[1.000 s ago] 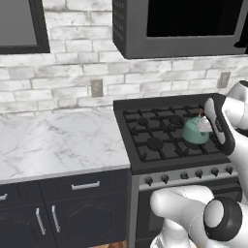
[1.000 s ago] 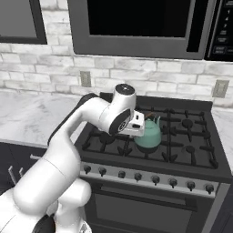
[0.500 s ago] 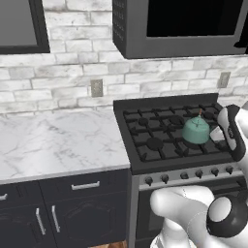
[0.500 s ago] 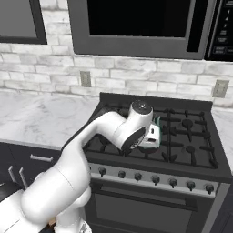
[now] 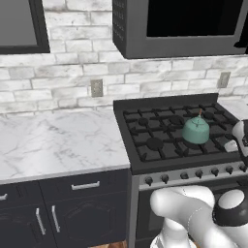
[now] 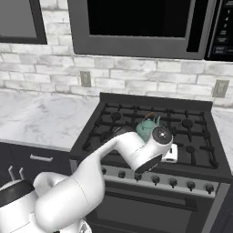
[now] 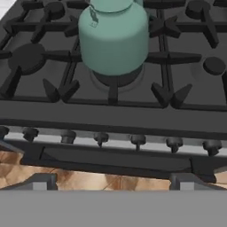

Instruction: Turn on the front center burner of the stove.

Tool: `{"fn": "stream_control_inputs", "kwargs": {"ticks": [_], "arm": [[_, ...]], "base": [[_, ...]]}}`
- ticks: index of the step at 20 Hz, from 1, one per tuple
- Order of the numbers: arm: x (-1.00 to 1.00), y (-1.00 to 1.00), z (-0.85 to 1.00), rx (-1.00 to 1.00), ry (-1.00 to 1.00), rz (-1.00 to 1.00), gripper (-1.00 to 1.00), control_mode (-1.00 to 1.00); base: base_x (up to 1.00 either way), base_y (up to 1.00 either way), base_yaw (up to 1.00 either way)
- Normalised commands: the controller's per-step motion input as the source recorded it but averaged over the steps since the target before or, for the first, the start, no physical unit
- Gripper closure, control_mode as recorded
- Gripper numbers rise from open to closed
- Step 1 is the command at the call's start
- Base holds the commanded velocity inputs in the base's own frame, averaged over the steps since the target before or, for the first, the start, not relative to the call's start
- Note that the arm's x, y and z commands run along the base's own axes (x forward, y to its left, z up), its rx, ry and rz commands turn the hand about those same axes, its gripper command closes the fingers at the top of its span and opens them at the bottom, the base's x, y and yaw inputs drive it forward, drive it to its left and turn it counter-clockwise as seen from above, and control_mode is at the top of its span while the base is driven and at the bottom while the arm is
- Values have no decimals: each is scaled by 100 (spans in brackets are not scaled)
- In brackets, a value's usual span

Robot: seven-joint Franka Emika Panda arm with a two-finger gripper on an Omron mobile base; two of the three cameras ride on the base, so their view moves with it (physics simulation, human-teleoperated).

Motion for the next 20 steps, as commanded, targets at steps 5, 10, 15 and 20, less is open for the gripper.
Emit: {"fn": "stream_control_inputs", "kwargs": {"ticks": [5, 10, 15, 20], "arm": [[0, -15, -37, 0, -26, 0, -100, -100], [0, -5, -43, 0, -23, 0, -100, -100], [-2, 0, -6, -1, -2, 0, -100, -100], [0, 1, -59, 0, -37, 0, -100, -100]], "base": [[0, 0, 0], [0, 0, 0], [0, 0, 0], [0, 0, 0]]}}
